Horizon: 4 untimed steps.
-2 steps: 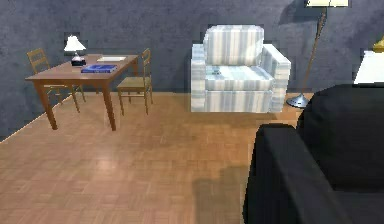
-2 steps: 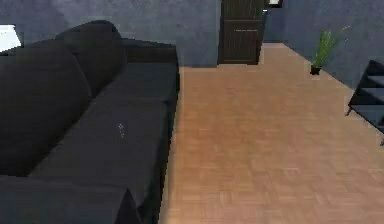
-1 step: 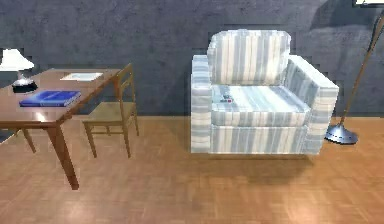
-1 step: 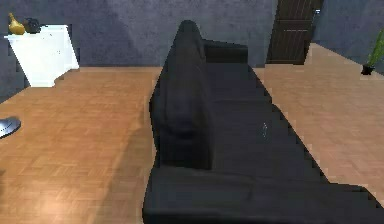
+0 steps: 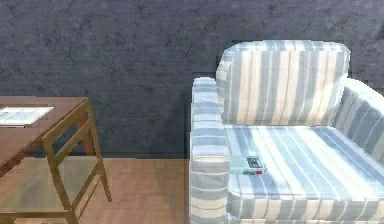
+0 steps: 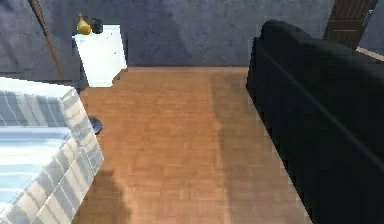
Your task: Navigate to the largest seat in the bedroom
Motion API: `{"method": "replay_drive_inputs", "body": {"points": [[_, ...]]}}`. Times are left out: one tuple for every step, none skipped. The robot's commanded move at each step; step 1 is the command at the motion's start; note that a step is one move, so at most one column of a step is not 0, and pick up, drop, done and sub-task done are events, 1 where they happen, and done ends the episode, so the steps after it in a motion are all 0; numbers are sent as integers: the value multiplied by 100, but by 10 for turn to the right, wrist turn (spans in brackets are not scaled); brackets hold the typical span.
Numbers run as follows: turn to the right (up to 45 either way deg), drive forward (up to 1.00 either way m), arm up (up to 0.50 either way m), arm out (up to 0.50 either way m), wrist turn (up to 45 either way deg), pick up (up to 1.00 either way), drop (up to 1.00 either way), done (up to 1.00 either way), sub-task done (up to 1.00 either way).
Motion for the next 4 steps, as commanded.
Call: {"method": "replay_drive_inputs", "body": {"points": [[30,0,0,0,0,0,0,0,0],[0,40,0,0,0,0,0,0,0],[450,0,0,0,0,0,0,0,0],[450,0,0,0,0,0,0,0,0]]}}
